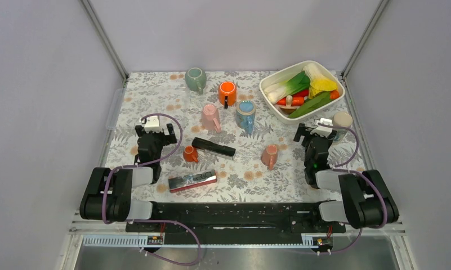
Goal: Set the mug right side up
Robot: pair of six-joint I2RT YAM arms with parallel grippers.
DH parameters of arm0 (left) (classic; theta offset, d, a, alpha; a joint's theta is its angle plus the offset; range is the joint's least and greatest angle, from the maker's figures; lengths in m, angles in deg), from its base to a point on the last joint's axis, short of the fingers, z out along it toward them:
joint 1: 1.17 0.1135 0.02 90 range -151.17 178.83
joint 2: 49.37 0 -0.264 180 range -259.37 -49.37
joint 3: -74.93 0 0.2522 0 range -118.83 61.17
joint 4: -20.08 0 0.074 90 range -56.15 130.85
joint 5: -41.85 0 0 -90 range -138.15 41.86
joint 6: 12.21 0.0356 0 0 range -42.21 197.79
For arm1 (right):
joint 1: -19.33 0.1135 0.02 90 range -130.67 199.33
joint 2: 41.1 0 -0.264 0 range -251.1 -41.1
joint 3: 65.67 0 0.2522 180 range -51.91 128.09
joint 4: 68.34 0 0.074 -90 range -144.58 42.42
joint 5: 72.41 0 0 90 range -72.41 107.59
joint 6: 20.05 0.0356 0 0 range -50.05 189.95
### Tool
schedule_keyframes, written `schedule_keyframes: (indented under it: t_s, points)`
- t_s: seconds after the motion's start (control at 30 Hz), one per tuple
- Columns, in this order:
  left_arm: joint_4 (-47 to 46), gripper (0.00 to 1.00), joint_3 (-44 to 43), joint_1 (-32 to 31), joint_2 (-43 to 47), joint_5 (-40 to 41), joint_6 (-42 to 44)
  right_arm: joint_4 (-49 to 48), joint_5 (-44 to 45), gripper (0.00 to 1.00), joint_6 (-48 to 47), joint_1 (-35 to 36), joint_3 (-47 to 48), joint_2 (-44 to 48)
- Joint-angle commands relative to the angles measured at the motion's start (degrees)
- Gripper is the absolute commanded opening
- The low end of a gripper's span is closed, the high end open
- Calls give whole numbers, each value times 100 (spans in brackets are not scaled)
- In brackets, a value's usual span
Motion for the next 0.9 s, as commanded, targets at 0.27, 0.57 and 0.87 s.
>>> schedule_keyframes:
  t_s: [0.27,0.57,0.87]
  points:
    - [-461,99,-40,23,43,55,-79,5898,2504,98,1567,-6,2218,2139]
    - [2727,99,-1385,138,1116,-834,376,7537,3094,100,4405,-7,2992,1187]
    - [3982,99,-2000,138,1440,-751,255,8577,3341,90,6709,-7,3948,-221]
